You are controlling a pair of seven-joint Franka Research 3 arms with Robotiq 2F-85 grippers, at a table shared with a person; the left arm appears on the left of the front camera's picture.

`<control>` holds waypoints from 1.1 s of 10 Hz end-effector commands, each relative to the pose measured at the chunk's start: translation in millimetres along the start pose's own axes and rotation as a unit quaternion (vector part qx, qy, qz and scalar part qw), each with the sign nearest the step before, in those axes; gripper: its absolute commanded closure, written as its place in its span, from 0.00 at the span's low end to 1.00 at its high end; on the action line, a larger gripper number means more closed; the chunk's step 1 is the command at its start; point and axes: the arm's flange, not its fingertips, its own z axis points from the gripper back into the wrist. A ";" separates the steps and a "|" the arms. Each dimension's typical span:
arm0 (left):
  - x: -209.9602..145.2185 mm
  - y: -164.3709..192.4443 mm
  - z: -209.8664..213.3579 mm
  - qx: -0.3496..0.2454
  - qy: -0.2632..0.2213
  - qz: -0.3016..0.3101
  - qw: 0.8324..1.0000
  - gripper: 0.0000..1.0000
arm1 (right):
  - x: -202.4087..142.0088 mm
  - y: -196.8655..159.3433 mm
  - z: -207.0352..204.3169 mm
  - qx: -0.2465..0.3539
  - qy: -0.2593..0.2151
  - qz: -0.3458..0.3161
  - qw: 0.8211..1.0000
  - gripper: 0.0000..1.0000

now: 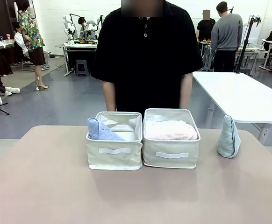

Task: Sort the towels based on their folding style.
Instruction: Pick up one triangle-folded towel and place it in the left Fabric basket, then pick up another triangle-folded towel from the table and place it in the left Fabric basket.

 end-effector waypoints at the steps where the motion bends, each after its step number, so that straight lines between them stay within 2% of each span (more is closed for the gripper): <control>1: -0.9 -3.5 -0.1 0.000 -0.007 -0.010 1.000 0.00 | -8.8 -0.3 2.5 -0.006 -0.021 -0.001 1.000 0.00; 2: -0.9 -3.5 -0.1 0.000 -0.007 -0.010 1.000 0.00 | 0.0 0.0 0.0 0.000 0.000 0.000 1.000 0.00; 11: -0.9 -3.5 -0.1 0.000 -0.007 -0.010 1.000 0.00 | 0.0 0.0 0.0 0.000 0.000 0.000 1.000 0.00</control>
